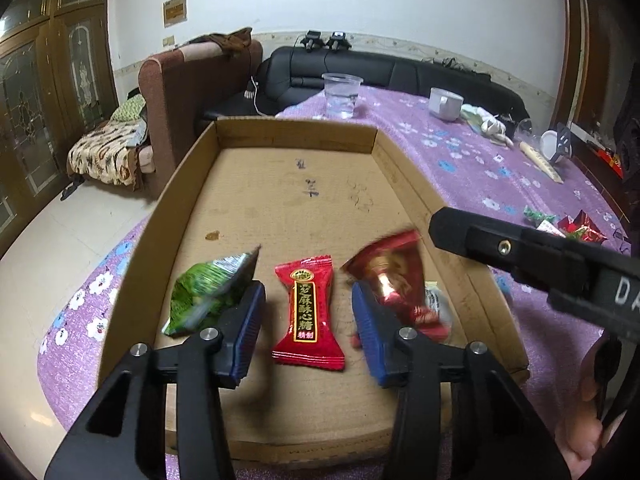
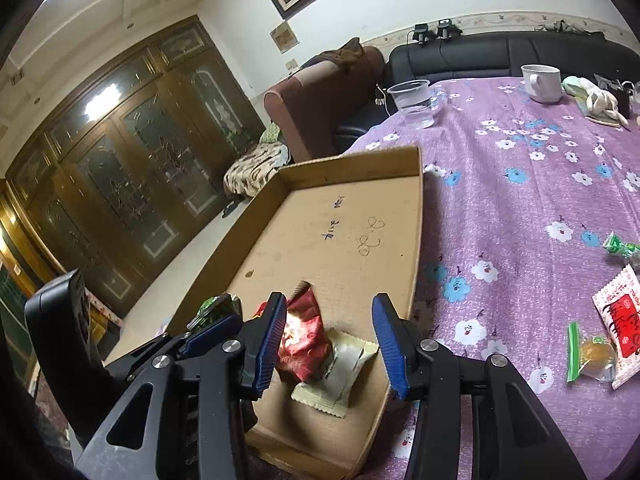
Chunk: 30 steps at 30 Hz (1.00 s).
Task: Organize snacks
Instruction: 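Carry both packets to the cardboard tray and release them inside, then move both grippers back toward the remaining snacks on the table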
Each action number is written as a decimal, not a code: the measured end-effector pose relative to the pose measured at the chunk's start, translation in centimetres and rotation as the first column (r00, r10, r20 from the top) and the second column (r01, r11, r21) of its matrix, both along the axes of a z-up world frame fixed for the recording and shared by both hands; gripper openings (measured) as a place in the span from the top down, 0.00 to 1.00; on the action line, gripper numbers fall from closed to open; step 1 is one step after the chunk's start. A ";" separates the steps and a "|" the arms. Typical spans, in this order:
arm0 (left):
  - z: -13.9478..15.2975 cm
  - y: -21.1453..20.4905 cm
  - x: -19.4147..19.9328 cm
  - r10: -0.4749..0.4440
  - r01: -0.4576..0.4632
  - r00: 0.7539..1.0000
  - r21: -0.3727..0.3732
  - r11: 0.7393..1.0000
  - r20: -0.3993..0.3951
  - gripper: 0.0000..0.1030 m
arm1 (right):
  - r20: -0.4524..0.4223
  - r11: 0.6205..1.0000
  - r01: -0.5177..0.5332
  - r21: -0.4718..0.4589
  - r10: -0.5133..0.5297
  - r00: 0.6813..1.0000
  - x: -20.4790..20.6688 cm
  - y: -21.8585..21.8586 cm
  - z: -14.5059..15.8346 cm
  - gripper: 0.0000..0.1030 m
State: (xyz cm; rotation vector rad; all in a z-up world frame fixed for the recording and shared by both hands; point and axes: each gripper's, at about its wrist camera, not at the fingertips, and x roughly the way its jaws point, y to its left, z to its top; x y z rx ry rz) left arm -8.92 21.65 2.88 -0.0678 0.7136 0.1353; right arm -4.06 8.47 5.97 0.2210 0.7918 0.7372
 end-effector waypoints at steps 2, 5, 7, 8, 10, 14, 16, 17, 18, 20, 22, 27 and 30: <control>0.1 -0.1 -0.1 -0.005 0.005 1.000 0.002 1.000 0.014 0.57 | 0.000 1.000 0.009 0.011 -0.009 1.000 0.0 -0.3 0.2 0.55; 0.3 0.0 -0.2 -0.004 0.004 0.999 0.001 1.000 0.032 0.57 | -0.013 0.999 0.028 0.019 -0.027 1.000 0.0 -0.8 0.6 0.55; 0.4 0.1 -0.4 -0.002 0.002 0.999 0.000 1.000 0.039 0.52 | -0.024 0.999 0.037 0.019 -0.036 0.999 -0.2 -1.2 1.0 0.55; 0.5 0.1 -0.5 0.005 -0.005 0.999 0.002 1.000 0.048 0.51 | -0.032 0.999 0.039 0.017 -0.039 0.999 -0.4 -1.4 1.2 0.55; 0.6 0.1 -0.7 0.012 -0.012 0.998 0.007 1.000 0.064 0.51 | -0.047 0.999 0.045 0.016 -0.044 0.998 -0.6 -2.0 1.6 0.54; 1.1 0.1 -1.3 0.041 -0.044 0.993 0.022 0.999 0.111 0.51 | -0.080 0.998 0.061 0.016 -0.060 0.995 -0.7 -4.1 2.2 0.54; 1.7 -0.1 -1.4 0.031 -0.033 0.992 0.014 0.999 0.126 0.51 | -0.101 0.997 0.082 0.015 -0.080 0.992 -0.7 -5.9 2.5 0.54; 1.9 -0.3 -1.4 0.021 -0.023 0.992 0.014 1.000 0.125 0.51 | -0.107 0.996 0.089 0.016 -0.087 0.990 -0.7 -6.4 2.6 0.54; 2.1 -0.5 -1.5 0.010 -0.012 0.992 0.017 1.000 0.125 0.51 | -0.112 0.995 0.099 0.019 -0.097 0.989 -0.6 -7.4 2.8 0.54; 2.7 -1.2 -1.5 -0.006 0.003 0.991 0.022 1.000 0.130 0.51 | -0.112 0.992 0.126 0.024 -0.123 0.986 -0.4 -9.4 3.1 0.54; 3.2 -1.9 -1.6 -0.030 0.028 0.991 0.015 0.999 0.129 0.51 | -0.109 0.987 0.157 0.019 -0.154 0.982 -0.2 -11.6 3.4 0.54; 4.1 -4.6 -1.1 -0.115 0.118 0.989 -0.020 0.993 0.098 0.51 | -0.101 0.960 0.278 0.040 -0.273 0.957 1.0 -17.5 3.3 0.54; 4.7 -7.2 -0.1 -0.204 0.207 0.978 -0.065 0.976 0.053 0.51 | -0.120 0.928 0.366 0.070 -0.356 0.927 1.8 -20.5 2.0 0.54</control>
